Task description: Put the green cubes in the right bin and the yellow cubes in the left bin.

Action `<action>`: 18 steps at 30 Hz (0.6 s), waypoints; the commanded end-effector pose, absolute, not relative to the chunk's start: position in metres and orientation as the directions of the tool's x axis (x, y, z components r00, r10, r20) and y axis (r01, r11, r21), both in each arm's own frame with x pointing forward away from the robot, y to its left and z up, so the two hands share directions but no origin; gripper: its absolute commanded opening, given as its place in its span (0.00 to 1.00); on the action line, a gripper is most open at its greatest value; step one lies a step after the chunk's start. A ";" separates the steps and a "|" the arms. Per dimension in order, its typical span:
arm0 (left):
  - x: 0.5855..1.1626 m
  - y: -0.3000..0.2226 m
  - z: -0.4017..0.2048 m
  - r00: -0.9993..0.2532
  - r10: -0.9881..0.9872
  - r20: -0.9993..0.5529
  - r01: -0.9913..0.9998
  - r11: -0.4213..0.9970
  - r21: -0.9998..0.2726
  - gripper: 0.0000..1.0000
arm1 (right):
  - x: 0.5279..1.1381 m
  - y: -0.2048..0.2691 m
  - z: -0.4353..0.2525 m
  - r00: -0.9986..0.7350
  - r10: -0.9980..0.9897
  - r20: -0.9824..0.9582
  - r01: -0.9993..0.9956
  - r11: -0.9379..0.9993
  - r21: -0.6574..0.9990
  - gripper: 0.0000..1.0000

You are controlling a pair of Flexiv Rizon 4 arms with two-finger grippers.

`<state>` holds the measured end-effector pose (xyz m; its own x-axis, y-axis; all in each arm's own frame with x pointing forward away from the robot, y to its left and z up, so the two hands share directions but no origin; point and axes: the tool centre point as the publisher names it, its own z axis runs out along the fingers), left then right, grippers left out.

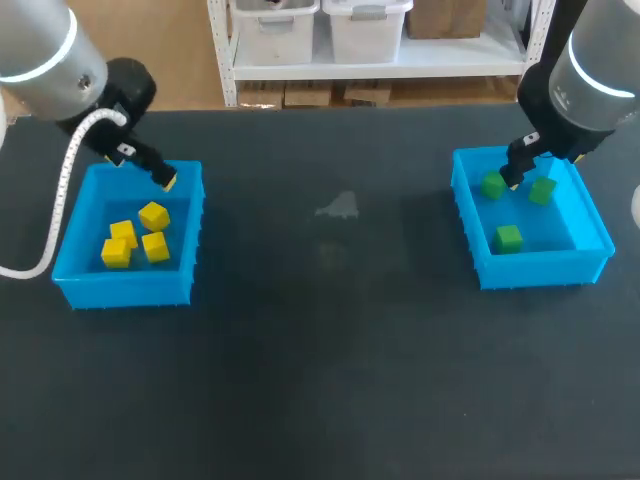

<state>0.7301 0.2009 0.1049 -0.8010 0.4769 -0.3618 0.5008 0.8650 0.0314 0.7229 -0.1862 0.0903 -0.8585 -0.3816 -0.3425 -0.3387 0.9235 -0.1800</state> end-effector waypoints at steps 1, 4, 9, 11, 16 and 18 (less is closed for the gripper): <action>0.734 0.201 0.107 -0.812 0.303 -0.498 0.392 0.916 -0.081 1.00 | 0.721 -0.186 0.090 -0.857 -0.381 -0.347 -0.337 0.924 -0.182 1.00; 0.743 0.193 0.110 -0.812 0.193 -0.551 0.331 0.930 -0.162 1.00 | 0.721 -0.186 0.090 -0.857 -0.381 -0.347 -0.337 0.924 -0.182 1.00; 0.751 0.176 0.113 -0.786 0.196 -0.586 0.352 0.921 -0.164 1.00 | 0.721 -0.186 0.090 -0.857 -0.381 -0.347 -0.337 0.924 -0.182 1.00; 0.753 0.175 0.114 -0.786 0.194 -0.587 0.351 0.922 -0.165 1.00 | 0.721 -0.186 0.090 -0.857 -0.381 -0.347 -0.337 0.924 -0.182 1.00; 0.753 0.175 0.114 -0.786 0.194 -0.587 0.351 0.922 -0.165 1.00 | 0.721 -0.186 0.090 -0.857 -0.381 -0.347 -0.337 0.924 -0.182 1.00; 0.753 0.175 0.114 -0.786 0.194 -0.587 0.351 0.922 -0.165 1.00 | 0.721 -0.186 0.090 -0.857 -0.381 -0.347 -0.337 0.924 -0.182 1.00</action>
